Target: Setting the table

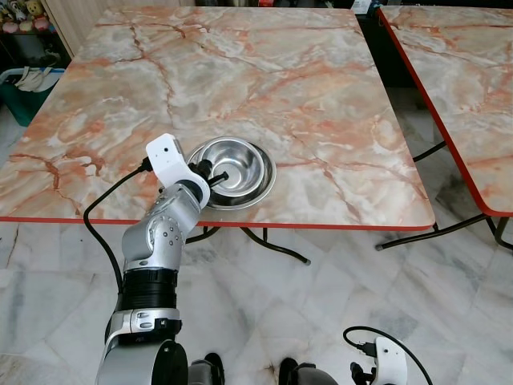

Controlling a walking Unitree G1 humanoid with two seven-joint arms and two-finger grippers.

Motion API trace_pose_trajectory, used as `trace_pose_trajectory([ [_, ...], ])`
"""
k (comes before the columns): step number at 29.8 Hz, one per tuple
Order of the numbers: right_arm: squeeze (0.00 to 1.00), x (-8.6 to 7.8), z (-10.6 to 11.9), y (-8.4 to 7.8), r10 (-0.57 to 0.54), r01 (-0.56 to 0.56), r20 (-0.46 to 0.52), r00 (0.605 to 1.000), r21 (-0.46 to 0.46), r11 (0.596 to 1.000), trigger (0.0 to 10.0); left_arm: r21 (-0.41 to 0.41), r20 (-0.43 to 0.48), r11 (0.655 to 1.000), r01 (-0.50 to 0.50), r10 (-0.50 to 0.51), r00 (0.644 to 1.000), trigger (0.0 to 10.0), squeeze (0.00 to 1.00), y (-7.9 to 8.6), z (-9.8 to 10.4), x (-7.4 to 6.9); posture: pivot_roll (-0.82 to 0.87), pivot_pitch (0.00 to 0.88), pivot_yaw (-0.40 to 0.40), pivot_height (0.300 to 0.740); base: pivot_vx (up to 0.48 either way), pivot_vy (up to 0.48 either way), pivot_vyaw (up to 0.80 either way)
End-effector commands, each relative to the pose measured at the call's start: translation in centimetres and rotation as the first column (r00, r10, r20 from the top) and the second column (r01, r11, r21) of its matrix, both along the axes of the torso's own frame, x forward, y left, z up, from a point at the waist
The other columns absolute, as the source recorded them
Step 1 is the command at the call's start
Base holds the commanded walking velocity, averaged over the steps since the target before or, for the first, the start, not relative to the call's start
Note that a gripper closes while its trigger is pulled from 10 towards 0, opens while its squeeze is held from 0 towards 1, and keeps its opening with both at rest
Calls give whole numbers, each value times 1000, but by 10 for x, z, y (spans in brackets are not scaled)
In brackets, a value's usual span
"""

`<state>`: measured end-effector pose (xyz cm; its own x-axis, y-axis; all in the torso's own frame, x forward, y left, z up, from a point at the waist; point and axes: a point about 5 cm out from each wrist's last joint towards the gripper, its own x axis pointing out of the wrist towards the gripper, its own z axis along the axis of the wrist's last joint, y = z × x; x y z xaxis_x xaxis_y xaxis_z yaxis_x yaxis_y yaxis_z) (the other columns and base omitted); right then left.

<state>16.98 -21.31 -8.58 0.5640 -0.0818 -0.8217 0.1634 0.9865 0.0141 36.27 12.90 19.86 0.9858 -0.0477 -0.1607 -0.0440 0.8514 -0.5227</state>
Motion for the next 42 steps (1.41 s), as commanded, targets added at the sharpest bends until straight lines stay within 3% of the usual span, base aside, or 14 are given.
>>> trace_pose_trajectory([
  [1, 0, -9, -4, 0, -9, 9, -32, 999, 4, 1000, 10000, 5, 6, 1000, -19, 19, 1000, 10000, 0, 0, 3, 2, 5, 210, -14, 740, 0, 0, 0],
  [9, 0, -10, -4, 0, -10, 10, -32, 999, 3, 1000, 10000, -10, -12, 999, -36, 36, 999, 10000, 0, -6, 1, 4, 0, 211, -15, 740, 0, 0, 0],
  [10, 0, -10, -4, 0, -11, 11, -32, 999, 4, 1000, 10000, -10, -13, 999, -33, 33, 999, 10000, 890, -8, 0, 4, 0, 211, -15, 740, 0, 0, 0],
  [12, 0, -10, -4, 0, -12, 12, -32, 999, 4, 1000, 10000, -10, -14, 999, -32, 32, 999, 10000, 890, -8, 0, 4, 0, 211, -15, 740, 0, 0, 0],
  [13, 0, -10, -4, 0, -12, 12, -32, 999, 4, 1000, 10000, -10, -14, 999, -33, 33, 999, 10000, 1000, -8, 0, 4, 1, 211, -14, 740, 0, 0, 0],
  [14, 0, -10, -4, 0, -11, 11, -32, 999, 4, 1000, 10000, -4, -11, 999, -37, 37, 999, 10000, 529, -7, 1, 4, 3, 212, -14, 740, 0, 0, 0],
  [16, 0, -10, -4, 0, -10, 10, -32, 999, 4, 1000, 10000, 0, -10, 999, -41, 41, 999, 10000, 529, -7, 1, 4, 3, 212, -14, 740, 0, 0, 0],
  [17, 0, -10, -4, 0, -9, 10, -32, 999, 5, 1000, 10000, 8, -6, 999, -46, 46, 999, 10000, 0, -6, 2, 5, 4, 212, -14, 740, 0, 0, 0],
  [31, 0, -9, -4, 0, -8, 8, -32, 999, 4, 1000, 10000, 46, -3, 999, 17, -17, 1000, 10000, 0, -10, 6, 3, 6, 210, -15, 740, 0, 0, 0],
  [34, 0, -9, -4, 0, -7, 7, -32, 999, 4, 1000, 10000, 56, -9, 998, 41, -41, 999, 10000, 86, -13, 6, 2, 9, 210, -16, 740, 0, 0, 0],
  [35, 0, -9, -4, 0, -7, 7, -32, 999, 4, 1000, 10000, 60, -7, 997, 51, -51, 999, 10000, 1000, -14, 6, 2, 9, 210, -16, 740, 0, 0, 0],
  [37, 0, -9, -4, 0, -7, 7, -32, 999, 5, 1000, 10000, 67, -3, 996, 63, -63, 998, 10000, 1000, -15, 6, 2, 9, 210, -16, 740, 0, 0, 0],
  [38, 0, -9, -4, 0, -7, 7, -32, 999, 5, 1000, 10000, 69, -2, 996, 61, -61, 998, 10000, 0, -15, 7, 2, 9, 210, -16, 740, 0, 0, 0],
  [42, 0, -9, -4, 0, -8, 8, -32, 999, 5, 1000, 10000, 105, 7, 994, 44, -45, 999, 10000, 0, -9, 12, 2, 8, 209, -16, 740, 0, 0, 0],
])
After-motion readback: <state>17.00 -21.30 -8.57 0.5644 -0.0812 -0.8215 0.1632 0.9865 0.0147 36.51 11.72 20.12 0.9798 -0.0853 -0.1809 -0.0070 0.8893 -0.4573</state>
